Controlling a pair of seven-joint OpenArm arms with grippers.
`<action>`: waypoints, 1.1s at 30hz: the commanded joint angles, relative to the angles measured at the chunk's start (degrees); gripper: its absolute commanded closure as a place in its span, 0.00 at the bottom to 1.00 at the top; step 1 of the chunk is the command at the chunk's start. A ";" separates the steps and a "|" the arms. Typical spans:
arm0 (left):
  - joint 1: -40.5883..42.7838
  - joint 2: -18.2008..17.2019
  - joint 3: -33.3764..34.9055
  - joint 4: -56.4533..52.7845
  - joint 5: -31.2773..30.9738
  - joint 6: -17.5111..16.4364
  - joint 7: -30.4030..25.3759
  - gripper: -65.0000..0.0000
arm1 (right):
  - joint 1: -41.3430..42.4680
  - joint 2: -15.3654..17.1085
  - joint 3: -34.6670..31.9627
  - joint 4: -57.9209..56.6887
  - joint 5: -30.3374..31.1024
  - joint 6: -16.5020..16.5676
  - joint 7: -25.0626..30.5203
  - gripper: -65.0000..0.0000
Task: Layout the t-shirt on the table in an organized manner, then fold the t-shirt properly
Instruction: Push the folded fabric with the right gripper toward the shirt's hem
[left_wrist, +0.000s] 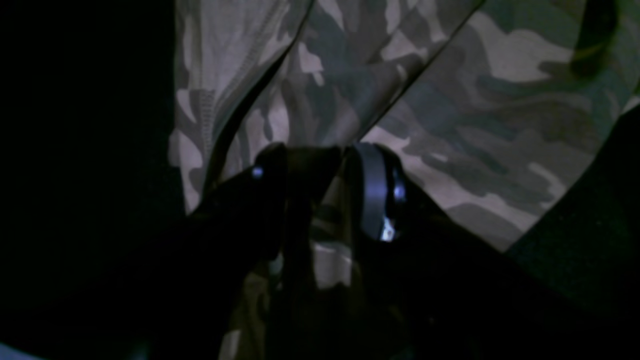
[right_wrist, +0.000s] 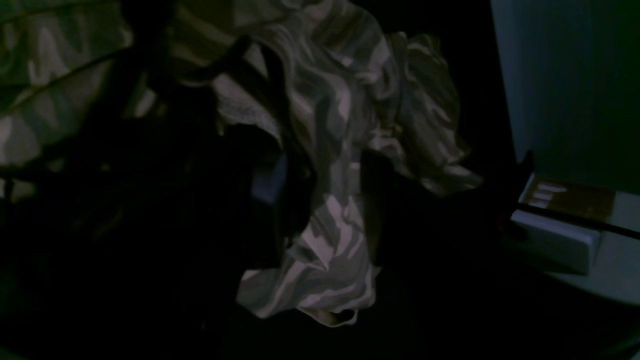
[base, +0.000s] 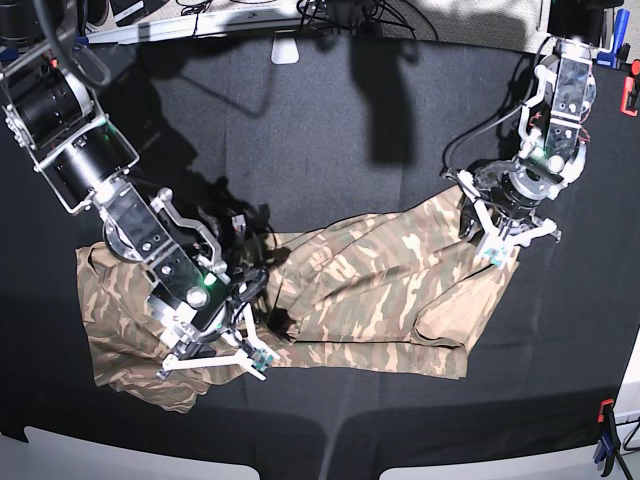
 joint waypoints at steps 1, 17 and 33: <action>-0.92 -0.35 -0.26 0.85 -0.28 0.26 -1.33 0.70 | 1.84 0.20 0.61 -0.11 -1.14 -0.57 0.42 0.63; -0.92 -0.35 -0.26 0.85 -0.28 0.26 -1.36 0.70 | 1.84 1.09 0.59 -2.08 -3.06 -2.80 2.75 0.64; -0.92 -0.33 -0.26 0.85 -0.28 0.28 -1.38 0.70 | 1.55 1.57 0.59 -10.58 -1.29 -3.80 12.07 0.74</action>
